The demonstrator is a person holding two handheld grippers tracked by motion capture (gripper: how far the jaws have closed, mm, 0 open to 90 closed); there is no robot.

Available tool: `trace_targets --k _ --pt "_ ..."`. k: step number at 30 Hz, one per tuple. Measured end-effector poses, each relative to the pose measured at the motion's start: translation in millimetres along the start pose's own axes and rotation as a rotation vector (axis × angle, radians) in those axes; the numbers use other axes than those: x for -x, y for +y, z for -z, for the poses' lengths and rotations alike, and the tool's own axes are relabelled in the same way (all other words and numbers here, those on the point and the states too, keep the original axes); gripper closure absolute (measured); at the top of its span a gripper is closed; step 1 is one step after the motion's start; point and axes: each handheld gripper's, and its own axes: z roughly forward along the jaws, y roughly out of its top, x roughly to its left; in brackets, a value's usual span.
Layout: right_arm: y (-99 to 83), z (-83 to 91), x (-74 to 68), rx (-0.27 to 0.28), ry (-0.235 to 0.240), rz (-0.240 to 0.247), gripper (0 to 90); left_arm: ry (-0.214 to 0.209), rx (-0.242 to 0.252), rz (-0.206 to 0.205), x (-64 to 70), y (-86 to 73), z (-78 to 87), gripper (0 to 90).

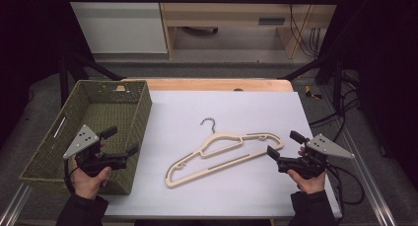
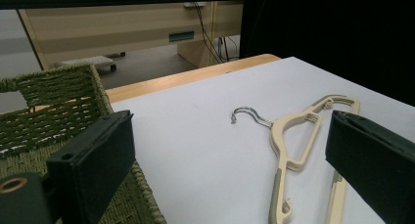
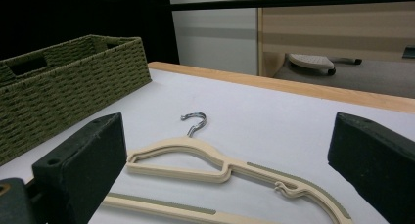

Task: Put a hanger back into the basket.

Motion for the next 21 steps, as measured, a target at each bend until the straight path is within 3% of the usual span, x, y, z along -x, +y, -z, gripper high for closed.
trace_targets --k 9,21 --pt "6.4 -9.3 -3.5 -0.022 0.013 0.017 4.4 -0.006 -0.015 -0.012 1.0 -1.5 -1.8 4.5" --pt "13.9 -51.9 -23.0 -0.103 0.062 0.056 8.0 -0.012 -0.028 -0.018 4.9 -1.7 -4.5 4.9"
